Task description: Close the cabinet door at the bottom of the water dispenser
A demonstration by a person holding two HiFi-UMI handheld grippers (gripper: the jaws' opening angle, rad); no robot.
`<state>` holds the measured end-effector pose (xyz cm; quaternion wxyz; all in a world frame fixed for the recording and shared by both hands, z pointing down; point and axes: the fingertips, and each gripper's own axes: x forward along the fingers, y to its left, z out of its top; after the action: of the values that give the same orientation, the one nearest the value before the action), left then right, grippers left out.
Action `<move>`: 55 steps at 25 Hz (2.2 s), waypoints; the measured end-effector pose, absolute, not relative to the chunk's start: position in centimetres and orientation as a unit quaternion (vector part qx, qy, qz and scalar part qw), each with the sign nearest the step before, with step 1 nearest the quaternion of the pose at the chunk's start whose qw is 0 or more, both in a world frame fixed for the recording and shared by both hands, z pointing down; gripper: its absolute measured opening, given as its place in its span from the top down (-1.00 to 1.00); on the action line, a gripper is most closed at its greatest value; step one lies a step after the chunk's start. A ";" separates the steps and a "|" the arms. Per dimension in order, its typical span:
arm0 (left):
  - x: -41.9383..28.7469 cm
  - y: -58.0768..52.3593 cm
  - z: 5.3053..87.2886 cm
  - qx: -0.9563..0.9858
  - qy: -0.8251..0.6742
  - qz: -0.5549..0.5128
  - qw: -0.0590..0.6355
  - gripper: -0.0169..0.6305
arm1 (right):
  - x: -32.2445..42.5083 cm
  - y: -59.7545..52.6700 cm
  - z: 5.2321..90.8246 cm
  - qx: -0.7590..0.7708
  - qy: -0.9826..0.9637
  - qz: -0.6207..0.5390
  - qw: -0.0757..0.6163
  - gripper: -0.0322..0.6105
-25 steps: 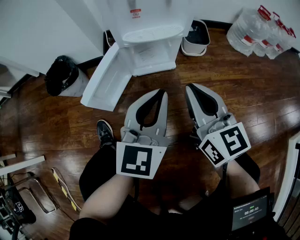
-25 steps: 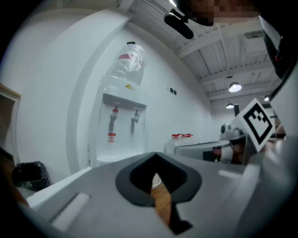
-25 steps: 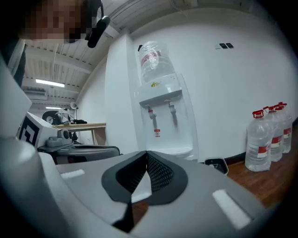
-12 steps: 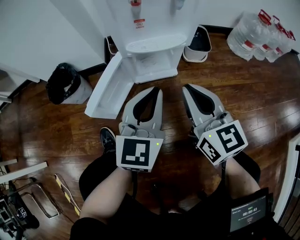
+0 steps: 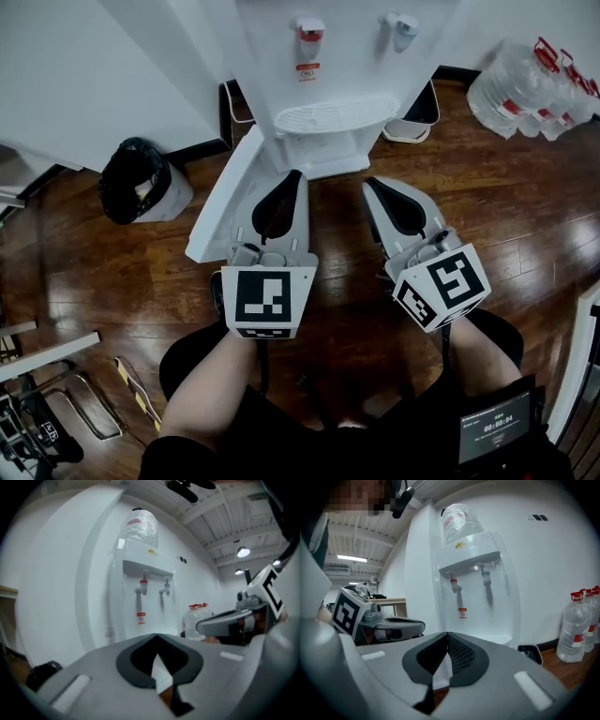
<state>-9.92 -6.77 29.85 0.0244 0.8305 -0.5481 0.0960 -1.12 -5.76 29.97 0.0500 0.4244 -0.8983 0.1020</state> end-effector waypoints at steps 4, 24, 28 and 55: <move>-16.2 -9.5 31.4 0.791 -0.583 0.183 0.007 0.89 | -3.1 -7.5 30.7 0.398 -0.910 0.105 0.055 0.89; -26.4 -7.7 45.6 0.703 -0.509 0.385 0.315 0.31 | -6.0 -14.0 32.6 0.329 -0.934 0.127 0.061 0.89; -25.5 -7.2 45.7 0.708 -0.494 0.378 0.334 0.42 | -5.6 -13.2 32.8 0.324 -0.935 0.128 0.069 0.89; -8.1 -5.9 46.3 0.802 -0.374 0.319 0.340 0.42 | 3.3 -10.0 42.6 0.377 -0.899 0.141 0.175 0.89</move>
<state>-8.14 -5.87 46.25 0.3397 0.8019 -0.3743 0.3185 3.33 -9.95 42.64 0.1754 0.3765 -0.8986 0.1414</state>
